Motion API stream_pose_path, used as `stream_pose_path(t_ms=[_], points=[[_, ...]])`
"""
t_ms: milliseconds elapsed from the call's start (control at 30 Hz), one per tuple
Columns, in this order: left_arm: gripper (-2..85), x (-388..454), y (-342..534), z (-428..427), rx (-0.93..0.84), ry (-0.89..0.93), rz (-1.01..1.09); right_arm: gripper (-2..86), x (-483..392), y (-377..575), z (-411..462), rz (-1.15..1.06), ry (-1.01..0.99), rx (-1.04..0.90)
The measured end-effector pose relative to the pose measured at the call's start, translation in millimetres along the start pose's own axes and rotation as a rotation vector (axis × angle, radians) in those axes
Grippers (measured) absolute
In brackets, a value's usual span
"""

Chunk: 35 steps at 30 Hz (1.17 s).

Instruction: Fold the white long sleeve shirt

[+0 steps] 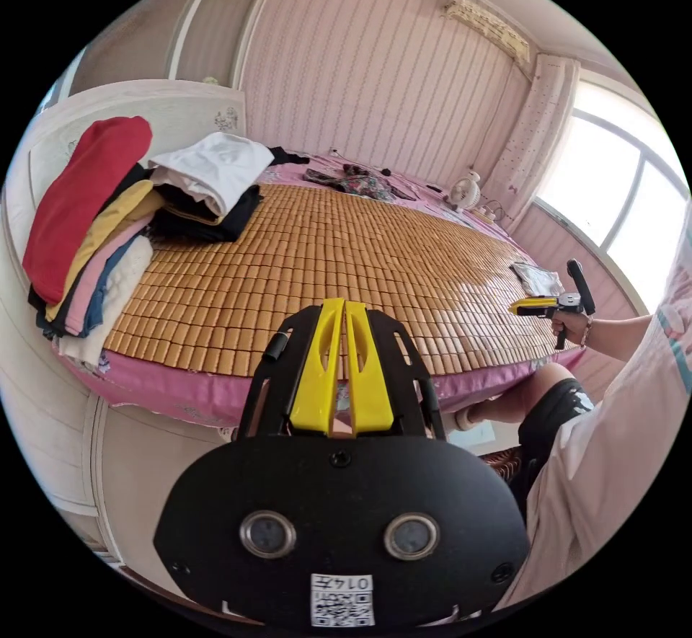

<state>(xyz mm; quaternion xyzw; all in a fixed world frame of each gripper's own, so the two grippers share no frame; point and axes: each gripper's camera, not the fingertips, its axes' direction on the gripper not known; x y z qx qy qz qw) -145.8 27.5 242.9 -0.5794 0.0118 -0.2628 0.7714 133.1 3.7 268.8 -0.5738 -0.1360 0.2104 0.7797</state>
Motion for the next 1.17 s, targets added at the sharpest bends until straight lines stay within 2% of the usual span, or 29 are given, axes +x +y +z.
stream_pose_path(t_ms=[133, 233, 500, 667, 967, 1067, 1167], points=[[2.0, 74, -19, 44, -0.045, 0.157, 0.135, 8.3, 77, 92, -56, 0.312, 0.087, 0.062], [3.4, 137, -40, 90, -0.095, 0.332, 0.248, 8.5, 113, 129, -77, 0.444, 0.093, 0.114], [7.6, 341, -80, 238, -0.297, 0.572, 0.653, 8.9, 214, 165, -103, 0.617, 0.045, 0.249], [8.6, 468, -95, 332, -0.351, 0.615, 0.828, 9.0, 305, 156, -111, 0.745, 0.116, 0.273], [8.1, 664, -130, 510, -0.441, 0.573, 0.864, 10.5, 467, 113, -106, 0.903, 0.273, 0.324], [7.4, 714, -128, 550, -0.414, 0.505, 0.873, 8.9, 512, 119, -98, 1.021, 0.157, 0.346], [6.7, 749, -119, 577, -0.527, 0.469, 0.908, 5.9, 525, 139, -100, 1.040, -0.006, 0.378]])
